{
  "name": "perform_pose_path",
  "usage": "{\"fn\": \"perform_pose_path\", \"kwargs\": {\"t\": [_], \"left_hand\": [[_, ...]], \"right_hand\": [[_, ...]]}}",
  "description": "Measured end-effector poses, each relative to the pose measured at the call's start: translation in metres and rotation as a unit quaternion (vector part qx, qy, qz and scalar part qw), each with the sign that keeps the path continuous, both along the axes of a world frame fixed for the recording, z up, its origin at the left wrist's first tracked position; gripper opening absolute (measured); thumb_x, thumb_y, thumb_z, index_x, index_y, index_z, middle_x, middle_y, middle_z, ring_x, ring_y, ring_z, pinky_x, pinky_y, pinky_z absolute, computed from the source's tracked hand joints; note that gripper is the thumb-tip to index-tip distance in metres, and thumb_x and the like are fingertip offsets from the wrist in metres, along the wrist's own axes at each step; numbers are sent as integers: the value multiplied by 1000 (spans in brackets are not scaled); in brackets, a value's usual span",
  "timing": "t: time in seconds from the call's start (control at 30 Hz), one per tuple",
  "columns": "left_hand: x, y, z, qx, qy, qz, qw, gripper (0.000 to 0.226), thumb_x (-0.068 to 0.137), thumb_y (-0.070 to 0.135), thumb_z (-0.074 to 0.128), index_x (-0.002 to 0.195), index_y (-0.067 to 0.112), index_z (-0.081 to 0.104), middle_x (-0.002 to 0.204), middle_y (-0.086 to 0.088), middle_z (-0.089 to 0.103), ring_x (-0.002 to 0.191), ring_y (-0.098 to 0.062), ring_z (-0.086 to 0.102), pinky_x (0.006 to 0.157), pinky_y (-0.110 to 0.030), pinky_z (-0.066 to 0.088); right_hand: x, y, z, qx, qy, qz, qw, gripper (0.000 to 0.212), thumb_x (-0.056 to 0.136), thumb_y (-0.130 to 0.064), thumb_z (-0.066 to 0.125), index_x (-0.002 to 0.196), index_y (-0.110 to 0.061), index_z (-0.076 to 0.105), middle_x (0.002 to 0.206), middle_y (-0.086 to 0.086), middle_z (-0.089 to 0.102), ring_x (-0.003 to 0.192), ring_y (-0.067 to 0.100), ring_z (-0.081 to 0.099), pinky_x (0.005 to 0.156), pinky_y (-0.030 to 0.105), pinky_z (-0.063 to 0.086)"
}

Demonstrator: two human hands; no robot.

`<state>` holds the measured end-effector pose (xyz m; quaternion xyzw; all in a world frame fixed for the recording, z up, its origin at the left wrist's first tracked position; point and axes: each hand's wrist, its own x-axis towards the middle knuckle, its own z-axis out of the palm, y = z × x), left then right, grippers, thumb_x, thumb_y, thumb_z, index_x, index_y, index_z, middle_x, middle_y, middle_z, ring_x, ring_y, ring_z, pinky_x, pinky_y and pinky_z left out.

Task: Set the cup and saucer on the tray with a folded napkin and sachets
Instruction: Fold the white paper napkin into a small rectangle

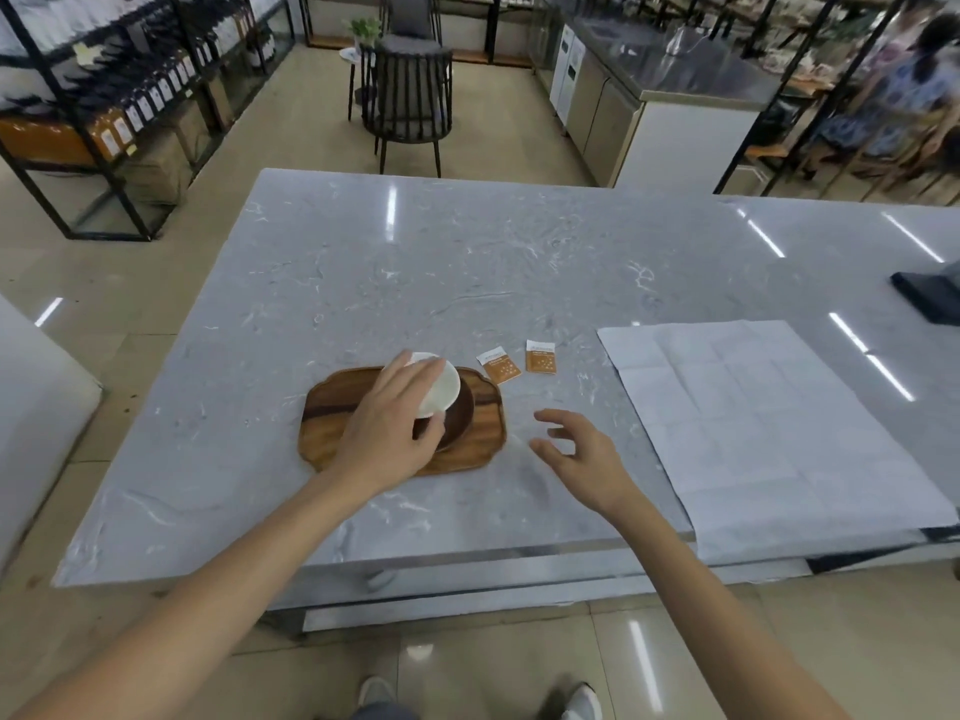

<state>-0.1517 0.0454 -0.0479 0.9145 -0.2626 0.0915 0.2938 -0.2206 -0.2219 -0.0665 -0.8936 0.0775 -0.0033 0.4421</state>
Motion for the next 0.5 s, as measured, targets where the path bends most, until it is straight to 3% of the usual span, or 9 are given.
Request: {"fn": "perform_pose_path", "kwargs": {"t": [0.17, 0.33, 0.4, 0.5], "left_hand": [[-30, -76, -15, -7, 26, -78, 997, 50, 95, 24, 59, 144, 18, 52, 152, 6, 50, 152, -16, 26, 120, -29, 24], [-71, -170, -38, 8, 87, -131, 988, 48, 94, 20, 60, 142, 16, 56, 149, 1, 53, 151, -21, 29, 123, -34, 26], [-89, -208, -45, 31, 102, -164, 981, 49, 94, 21, 58, 143, 17, 54, 150, 1, 51, 151, -21, 28, 123, -38, 27], [-118, -261, -52, 45, 119, -200, 972, 51, 95, 22, 57, 145, 21, 51, 151, -1, 49, 149, -20, 30, 121, -28, 22]], "right_hand": [[-32, -66, -8, -15, 6, -10, 1000, 34, 96, -33, 67, 129, -26, 62, 137, -9, 58, 116, 9, 59, 78, 3, 48], [-70, -140, -9, -45, 12, -11, 999, 31, 97, -30, 65, 128, -23, 64, 135, -5, 58, 120, 14, 57, 102, 38, 51], [-83, -172, -9, -67, 15, -15, 998, 32, 98, -27, 64, 128, -18, 64, 138, 1, 59, 127, 18, 57, 106, 37, 48], [-97, -215, -12, -113, 21, -23, 993, 31, 99, -21, 63, 128, -11, 65, 137, 8, 62, 127, 24, 57, 102, 27, 42]]}}
